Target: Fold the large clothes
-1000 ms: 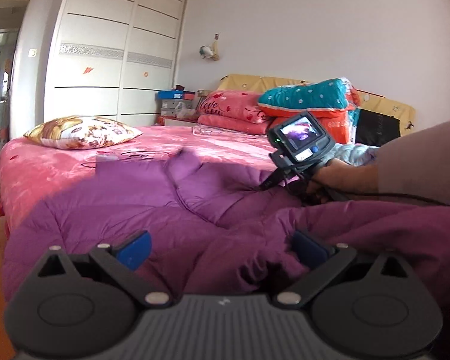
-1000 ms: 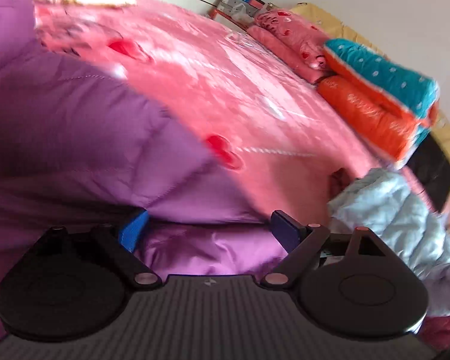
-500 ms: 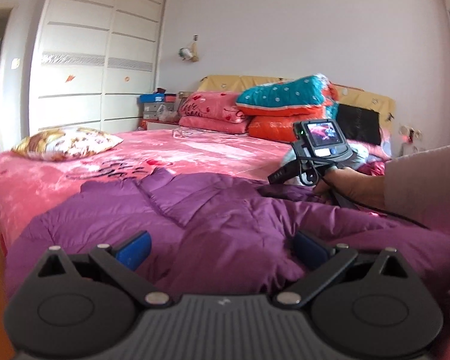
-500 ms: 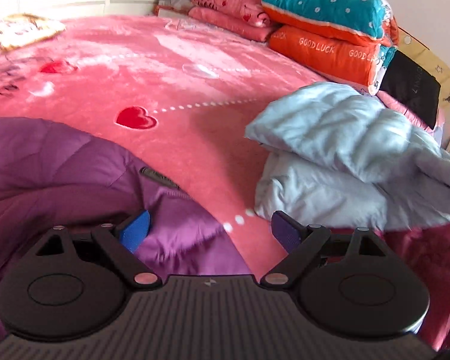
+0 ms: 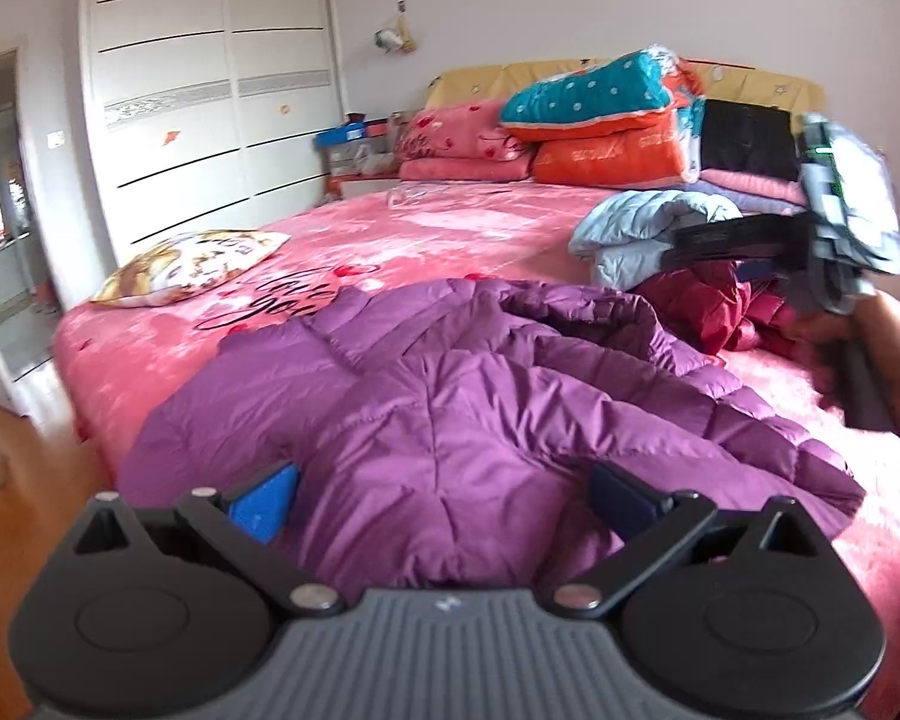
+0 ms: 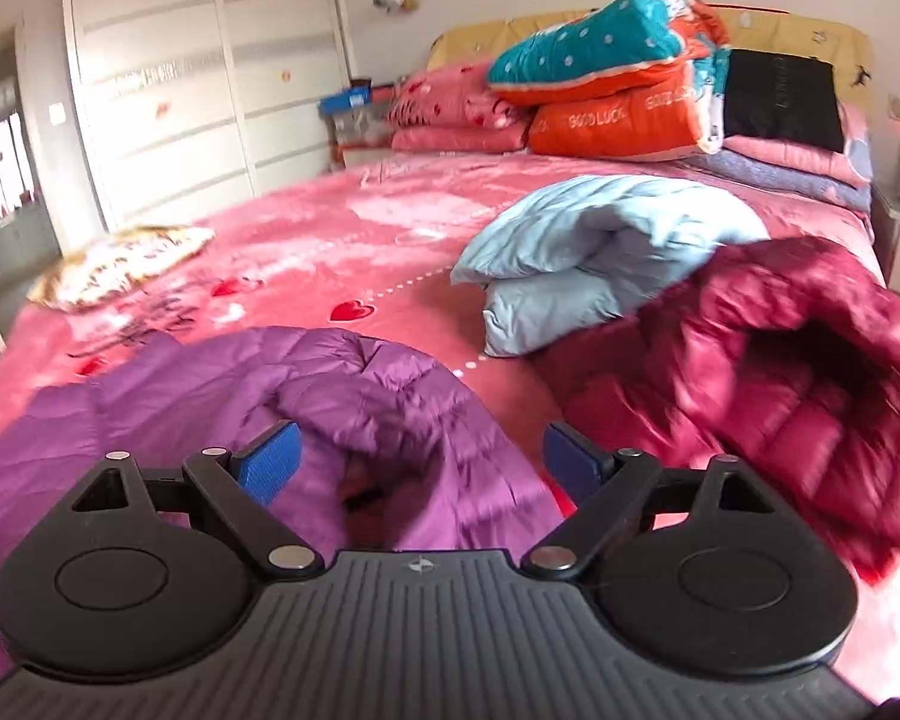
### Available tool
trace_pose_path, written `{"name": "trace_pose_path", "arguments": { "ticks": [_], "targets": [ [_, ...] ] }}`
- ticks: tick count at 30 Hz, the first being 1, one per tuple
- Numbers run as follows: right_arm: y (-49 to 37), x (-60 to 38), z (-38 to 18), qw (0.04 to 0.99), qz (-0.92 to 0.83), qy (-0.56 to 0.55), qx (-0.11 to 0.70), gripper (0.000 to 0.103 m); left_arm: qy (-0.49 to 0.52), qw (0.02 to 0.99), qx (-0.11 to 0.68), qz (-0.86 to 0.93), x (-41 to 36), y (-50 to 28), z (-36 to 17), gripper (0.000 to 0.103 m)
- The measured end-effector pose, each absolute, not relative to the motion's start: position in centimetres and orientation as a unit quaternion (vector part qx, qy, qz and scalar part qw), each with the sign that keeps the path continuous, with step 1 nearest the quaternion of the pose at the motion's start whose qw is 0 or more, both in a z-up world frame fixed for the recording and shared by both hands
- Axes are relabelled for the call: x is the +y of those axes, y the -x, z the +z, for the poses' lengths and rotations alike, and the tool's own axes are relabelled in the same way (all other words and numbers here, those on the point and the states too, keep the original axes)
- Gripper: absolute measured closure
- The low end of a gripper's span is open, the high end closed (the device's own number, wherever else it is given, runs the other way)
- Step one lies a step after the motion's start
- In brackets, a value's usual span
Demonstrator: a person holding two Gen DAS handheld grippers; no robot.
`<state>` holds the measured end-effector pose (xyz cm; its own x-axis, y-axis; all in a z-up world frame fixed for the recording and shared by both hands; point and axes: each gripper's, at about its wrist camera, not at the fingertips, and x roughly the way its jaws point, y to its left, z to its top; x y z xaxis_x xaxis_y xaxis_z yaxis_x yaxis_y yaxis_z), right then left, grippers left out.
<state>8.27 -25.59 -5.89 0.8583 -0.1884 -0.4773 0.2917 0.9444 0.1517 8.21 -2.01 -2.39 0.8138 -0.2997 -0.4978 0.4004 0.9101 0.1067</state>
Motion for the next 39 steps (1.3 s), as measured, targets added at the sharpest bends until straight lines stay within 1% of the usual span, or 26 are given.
{"name": "trace_pose_path", "arguments": {
  "ticks": [10, 17, 26, 31, 39],
  "targets": [
    [3.6, -23.9, -3.4, 0.963, -0.093, -0.126, 0.219, 0.0, -0.115, 0.947, 0.263, -0.147, -3.1, -3.1, -2.2, 0.001],
    [7.6, -22.4, -3.8, 0.971, -0.066, -0.105, 0.203, 0.0, -0.112, 0.945, 0.278, -0.128, -2.8, -1.0, -2.7, 0.001],
    [8.6, -21.4, -5.2, 0.975, -0.046, -0.06, 0.207, 0.0, -0.092, 0.942, 0.295, -0.131, -1.5, 1.5, -4.0, 0.001],
    [8.9, -20.9, -5.4, 0.976, -0.043, -0.053, 0.206, 0.0, -0.101, 0.935, 0.311, -0.137, -1.7, 3.0, -5.3, 0.001],
    [8.6, -20.9, -5.6, 0.978, -0.041, -0.043, 0.202, 0.0, -0.093, 0.919, 0.354, -0.15, -2.1, 5.2, -8.1, 0.001]
  ]
}}
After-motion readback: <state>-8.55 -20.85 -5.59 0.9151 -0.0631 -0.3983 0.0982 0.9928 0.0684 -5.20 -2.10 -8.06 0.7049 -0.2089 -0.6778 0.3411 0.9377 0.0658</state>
